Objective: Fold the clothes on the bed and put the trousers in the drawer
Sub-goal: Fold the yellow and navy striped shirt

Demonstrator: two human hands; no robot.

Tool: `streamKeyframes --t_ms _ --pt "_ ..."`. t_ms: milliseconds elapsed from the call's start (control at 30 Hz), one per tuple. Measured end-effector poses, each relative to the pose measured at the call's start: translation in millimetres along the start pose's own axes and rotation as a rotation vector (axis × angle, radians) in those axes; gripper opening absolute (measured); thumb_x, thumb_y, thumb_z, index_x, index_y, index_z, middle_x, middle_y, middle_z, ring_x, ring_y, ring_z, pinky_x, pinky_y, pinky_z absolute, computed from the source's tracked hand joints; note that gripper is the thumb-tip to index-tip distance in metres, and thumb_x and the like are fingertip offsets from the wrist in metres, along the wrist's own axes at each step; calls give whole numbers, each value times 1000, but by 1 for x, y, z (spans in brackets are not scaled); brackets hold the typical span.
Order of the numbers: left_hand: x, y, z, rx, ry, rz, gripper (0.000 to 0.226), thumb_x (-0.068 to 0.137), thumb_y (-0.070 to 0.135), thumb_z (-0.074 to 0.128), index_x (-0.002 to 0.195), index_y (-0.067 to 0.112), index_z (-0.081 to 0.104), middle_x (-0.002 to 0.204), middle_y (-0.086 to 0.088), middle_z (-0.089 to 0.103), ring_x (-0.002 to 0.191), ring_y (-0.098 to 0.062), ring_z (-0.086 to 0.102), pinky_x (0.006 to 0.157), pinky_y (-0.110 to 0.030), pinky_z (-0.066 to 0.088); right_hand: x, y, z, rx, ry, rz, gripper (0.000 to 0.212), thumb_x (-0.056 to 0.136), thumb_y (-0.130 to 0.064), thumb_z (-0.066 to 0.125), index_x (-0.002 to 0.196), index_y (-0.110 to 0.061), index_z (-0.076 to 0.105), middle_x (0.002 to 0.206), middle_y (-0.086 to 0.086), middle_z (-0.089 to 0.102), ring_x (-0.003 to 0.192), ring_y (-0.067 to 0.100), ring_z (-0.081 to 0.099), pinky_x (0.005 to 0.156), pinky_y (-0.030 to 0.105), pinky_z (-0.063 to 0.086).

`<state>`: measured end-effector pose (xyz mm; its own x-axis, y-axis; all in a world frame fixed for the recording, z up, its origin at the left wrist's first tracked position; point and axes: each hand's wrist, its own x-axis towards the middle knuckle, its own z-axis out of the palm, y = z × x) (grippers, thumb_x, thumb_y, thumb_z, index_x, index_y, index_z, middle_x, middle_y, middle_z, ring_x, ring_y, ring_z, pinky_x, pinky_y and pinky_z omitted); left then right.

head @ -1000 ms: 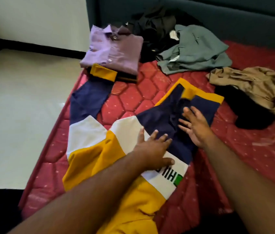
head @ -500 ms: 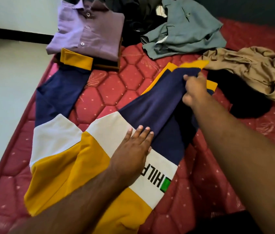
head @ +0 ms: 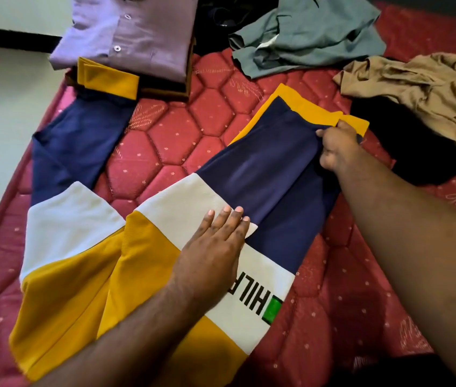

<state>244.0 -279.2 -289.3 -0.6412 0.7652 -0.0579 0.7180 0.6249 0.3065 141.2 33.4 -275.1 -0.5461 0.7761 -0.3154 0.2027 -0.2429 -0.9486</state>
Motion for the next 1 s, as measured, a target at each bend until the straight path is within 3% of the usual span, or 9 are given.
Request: streamKeyframes --t_ms 100,200,367,533,633,733,833,900,1000 --pt "-2 10 1 -105 132 3 44 96 15 54 140 12 51 147 -7 48 139 -16 40 117 -36 17 6 -7 2 -19 -20 -48 37 85 18 45 85 -16 59 85 5 65 75 19 63 71 34 55" --pt "-2 32 4 -169 141 37 45 99 28 37 136 12 56 141 -7 55 134 -19 48 113 -41 27 10 -16 2 -47 -26 -80 38 88 16 44 100 -16 61 92 3 67 77 16 65 67 28 57" --pt "-4 41 21 40 27 -14 75 97 68 20 148 17 40 154 -4 36 146 -28 25 117 -58 10 8 -11 -1 -100 24 -156 47 86 7 49 128 -14 54 98 0 66 84 16 64 71 31 55" --pt "-7 37 31 65 -74 -63 85 93 76 19 151 15 34 159 -3 27 148 -32 18 114 -66 15 -43 18 -5 -1193 73 -784 64 94 -38 52 151 -22 29 160 15 15 147 36 14 116 49 14" --pt "-6 42 18 87 -157 -102 88 90 79 9 155 20 18 163 -2 10 150 -30 3 115 -67 0 -62 43 0 -1446 -269 -619 60 98 -58 29 152 -33 23 163 2 9 149 28 5 117 55 3" --pt "-17 38 -7 6 -209 -85 86 83 77 -7 155 30 -8 161 5 -17 148 -21 -21 114 -55 -20 -65 30 2 -1583 -322 -491 66 95 -67 18 153 -36 15 163 -2 5 150 27 -1 116 58 -4" --pt "-45 11 -40 -383 70 -127 73 90 70 16 147 31 41 155 5 36 145 -15 27 118 -32 14 -86 17 20 -1604 -368 -596 66 95 -65 22 151 -30 26 162 0 11 149 28 1 115 60 -4" --pt "-58 -27 -60 -493 406 -263 55 90 56 37 121 21 67 123 0 67 113 -20 59 97 -30 39 -110 15 42 -1511 -397 -751 57 98 -58 30 142 -25 44 157 3 28 148 27 14 116 57 4" --pt "-60 -109 -77 -396 561 -593 42 87 41 53 114 12 68 110 -14 68 102 -33 60 89 -42 47 -151 16 88 -1294 -440 -968 48 93 -48 44 117 -13 66 128 9 61 125 30 49 108 49 33"
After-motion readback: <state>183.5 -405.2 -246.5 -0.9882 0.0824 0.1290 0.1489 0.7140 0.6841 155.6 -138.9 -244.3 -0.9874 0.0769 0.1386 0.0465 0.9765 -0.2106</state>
